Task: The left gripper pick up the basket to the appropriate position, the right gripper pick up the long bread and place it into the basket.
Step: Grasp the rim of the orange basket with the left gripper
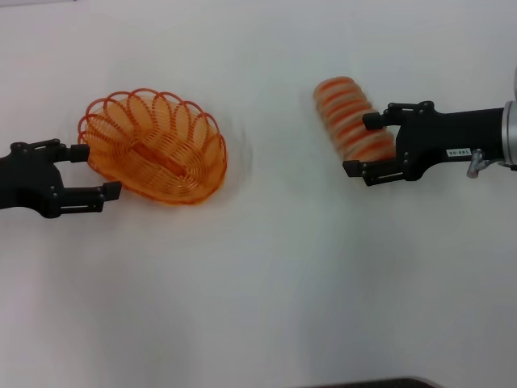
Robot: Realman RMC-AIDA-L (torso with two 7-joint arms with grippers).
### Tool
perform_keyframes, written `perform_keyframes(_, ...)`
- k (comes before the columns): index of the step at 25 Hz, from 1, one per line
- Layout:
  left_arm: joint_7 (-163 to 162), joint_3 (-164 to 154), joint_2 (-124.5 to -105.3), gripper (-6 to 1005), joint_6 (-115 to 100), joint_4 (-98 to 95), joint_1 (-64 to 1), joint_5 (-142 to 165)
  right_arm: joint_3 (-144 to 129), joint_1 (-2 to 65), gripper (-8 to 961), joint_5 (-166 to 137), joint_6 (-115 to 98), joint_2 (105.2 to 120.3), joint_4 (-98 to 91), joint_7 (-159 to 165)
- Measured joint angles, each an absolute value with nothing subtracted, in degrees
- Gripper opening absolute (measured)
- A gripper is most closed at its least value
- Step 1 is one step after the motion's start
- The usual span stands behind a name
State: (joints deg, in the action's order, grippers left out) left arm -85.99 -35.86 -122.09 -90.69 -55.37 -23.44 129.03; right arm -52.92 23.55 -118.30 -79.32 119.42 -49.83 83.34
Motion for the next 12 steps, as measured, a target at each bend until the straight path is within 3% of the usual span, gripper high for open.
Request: perform_keyframes(12, -85.95, -35.4, -122.07, 860, -90.52, -55.37, -23.38, 129.11, -52.82, 23.77, 935, -117.96, -79.27, 119.44, -49.83, 83.32)
